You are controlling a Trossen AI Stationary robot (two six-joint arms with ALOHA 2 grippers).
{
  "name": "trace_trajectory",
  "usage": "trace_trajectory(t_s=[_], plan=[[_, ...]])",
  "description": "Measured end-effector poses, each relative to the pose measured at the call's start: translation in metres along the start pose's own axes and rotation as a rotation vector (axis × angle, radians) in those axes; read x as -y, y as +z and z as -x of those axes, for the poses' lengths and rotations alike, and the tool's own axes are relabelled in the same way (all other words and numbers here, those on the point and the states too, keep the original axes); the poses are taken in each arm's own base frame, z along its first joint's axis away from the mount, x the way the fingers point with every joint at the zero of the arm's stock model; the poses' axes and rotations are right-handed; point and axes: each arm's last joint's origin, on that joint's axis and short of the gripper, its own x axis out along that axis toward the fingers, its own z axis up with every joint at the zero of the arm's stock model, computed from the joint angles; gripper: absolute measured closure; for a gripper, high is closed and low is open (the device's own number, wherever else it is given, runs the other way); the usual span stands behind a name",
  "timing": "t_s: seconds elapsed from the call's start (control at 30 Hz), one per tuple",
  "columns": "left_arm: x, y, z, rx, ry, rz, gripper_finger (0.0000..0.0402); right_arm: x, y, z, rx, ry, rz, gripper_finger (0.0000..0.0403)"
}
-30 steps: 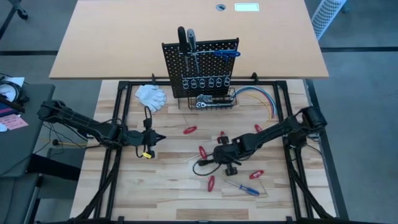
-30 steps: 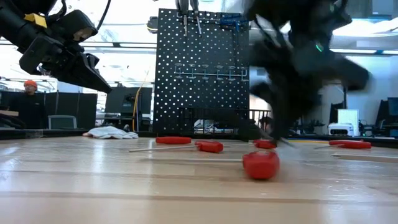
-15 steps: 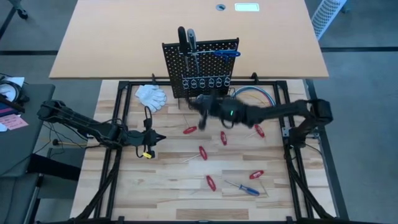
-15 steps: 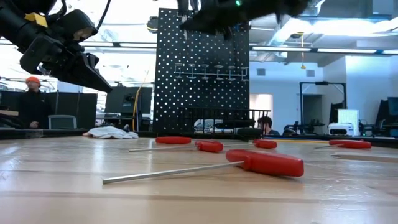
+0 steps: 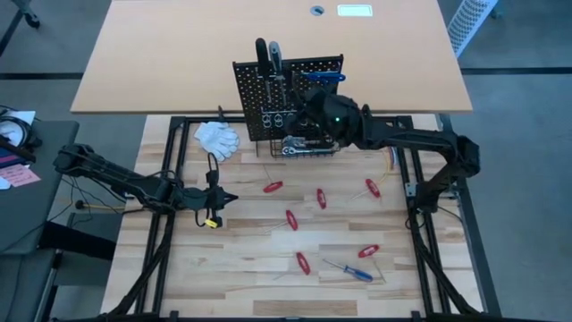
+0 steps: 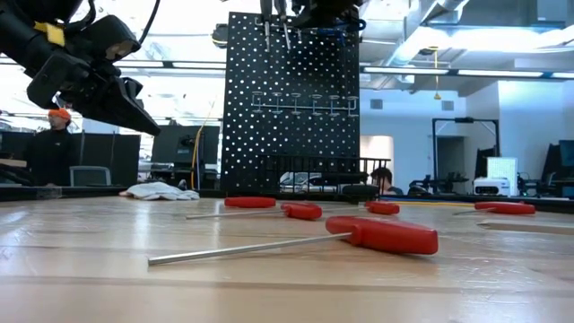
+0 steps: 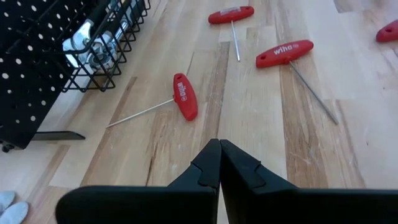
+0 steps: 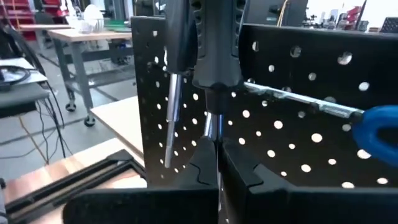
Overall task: Hang tools onto peg board
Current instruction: Hang the black screwdriver on the pegboard
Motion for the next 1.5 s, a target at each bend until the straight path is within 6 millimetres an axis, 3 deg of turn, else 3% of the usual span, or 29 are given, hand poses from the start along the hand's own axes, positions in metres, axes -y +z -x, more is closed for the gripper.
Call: trace_trajectory(t_s=[0.8,1.1,1.5], plan=[[0.000,0.001,0.000,0.006,0.000,0.003,0.0401,0.020,0.010,-0.012,0.088,-0.013,-0.129,0.0399],[0.000,0.001,0.000,0.006,0.000,0.005,0.0402,0.026,0.000,-0.026,0.066,-0.037,-0.128,0.0397],[0.000,0.001,0.000,0.007,-0.003,0.007,0.0402,0.026,-0.006,-0.026,0.008,-0.042,-0.098,0.0397]])
